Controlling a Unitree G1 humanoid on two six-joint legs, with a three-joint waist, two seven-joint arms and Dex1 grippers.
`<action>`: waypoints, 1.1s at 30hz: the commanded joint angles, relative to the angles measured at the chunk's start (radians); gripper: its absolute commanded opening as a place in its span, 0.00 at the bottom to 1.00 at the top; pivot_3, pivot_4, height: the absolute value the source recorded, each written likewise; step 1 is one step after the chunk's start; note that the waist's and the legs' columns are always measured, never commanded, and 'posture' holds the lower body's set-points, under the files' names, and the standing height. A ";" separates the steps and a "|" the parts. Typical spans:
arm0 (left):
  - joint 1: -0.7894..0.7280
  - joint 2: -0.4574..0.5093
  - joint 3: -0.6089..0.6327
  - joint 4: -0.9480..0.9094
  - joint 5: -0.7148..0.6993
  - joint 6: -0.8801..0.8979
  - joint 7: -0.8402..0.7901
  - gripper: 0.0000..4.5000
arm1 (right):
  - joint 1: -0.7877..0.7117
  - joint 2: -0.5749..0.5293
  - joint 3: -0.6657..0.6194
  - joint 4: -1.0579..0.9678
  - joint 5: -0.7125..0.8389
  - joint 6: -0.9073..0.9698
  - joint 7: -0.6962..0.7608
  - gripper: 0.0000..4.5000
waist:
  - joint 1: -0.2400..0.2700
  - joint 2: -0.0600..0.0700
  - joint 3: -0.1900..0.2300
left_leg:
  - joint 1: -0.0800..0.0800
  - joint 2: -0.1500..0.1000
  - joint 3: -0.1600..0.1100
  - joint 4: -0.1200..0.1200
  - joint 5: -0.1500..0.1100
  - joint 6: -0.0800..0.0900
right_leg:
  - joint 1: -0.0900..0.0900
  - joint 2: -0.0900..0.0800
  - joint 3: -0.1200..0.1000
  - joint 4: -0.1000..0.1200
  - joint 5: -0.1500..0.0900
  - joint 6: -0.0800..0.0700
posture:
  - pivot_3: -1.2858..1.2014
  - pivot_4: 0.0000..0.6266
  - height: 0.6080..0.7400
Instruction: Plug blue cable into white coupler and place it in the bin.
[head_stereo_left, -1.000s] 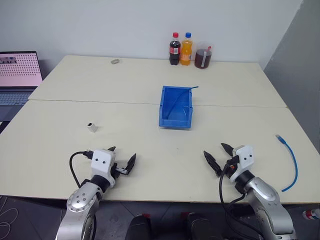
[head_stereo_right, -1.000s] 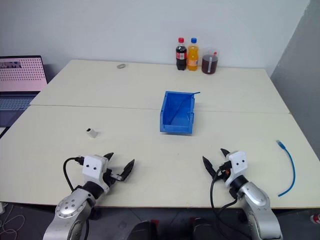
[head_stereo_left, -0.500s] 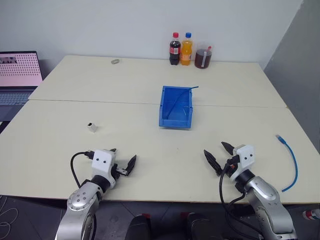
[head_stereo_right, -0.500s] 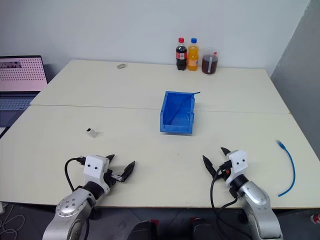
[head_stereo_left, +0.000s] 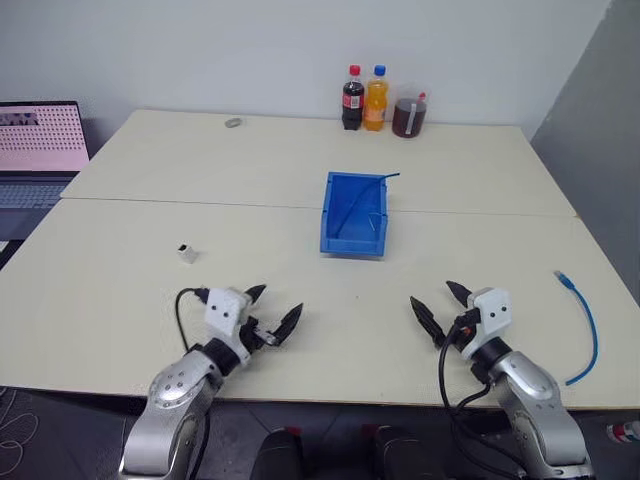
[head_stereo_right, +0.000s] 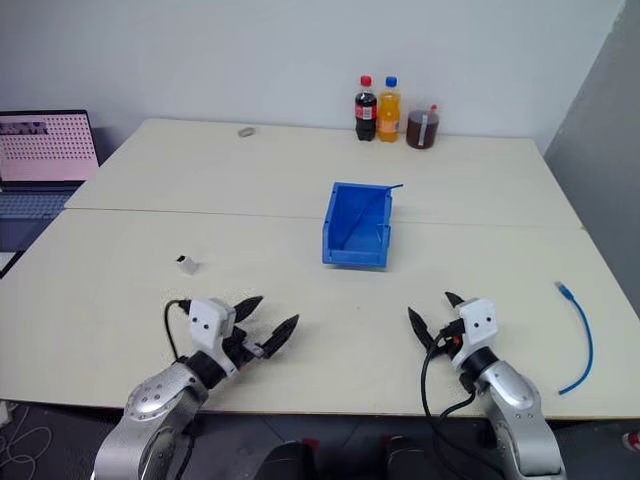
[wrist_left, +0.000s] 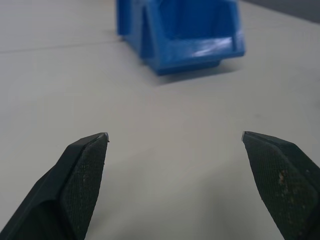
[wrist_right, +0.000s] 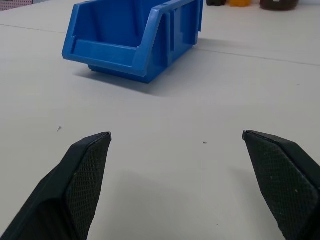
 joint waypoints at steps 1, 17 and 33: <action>-0.131 0.038 -0.090 -0.037 -0.040 0.055 -0.108 1.00 | 0.031 -0.003 -0.108 -0.099 0.012 -0.027 -0.065 1.00 | 0.009 0.000 0.000 | 0.000 0.000 0.000 0.000 0.000 0.000 | 0.000 0.000 0.000 0.000 0.000 0.000 | 0.52 0.24 1.00; -0.516 0.136 -0.365 0.038 -0.109 0.251 -0.488 1.00 | 0.063 -0.276 -0.550 -0.098 0.209 0.421 -0.103 1.00 | 0.001 0.008 0.001 | 0.001 -0.001 0.000 0.000 0.000 0.000 | 0.001 0.001 0.002 0.000 -0.001 0.002 | 0.52 0.24 1.00; -0.603 0.076 -0.434 0.111 -0.029 0.167 -0.535 1.00 | -0.364 -0.628 -0.361 0.778 0.086 0.394 0.218 0.90 | 0.003 0.014 0.003 | 0.001 -0.003 0.002 0.001 0.000 0.001 | 0.002 0.001 0.005 -0.001 -0.002 0.004 | 0.52 0.24 1.00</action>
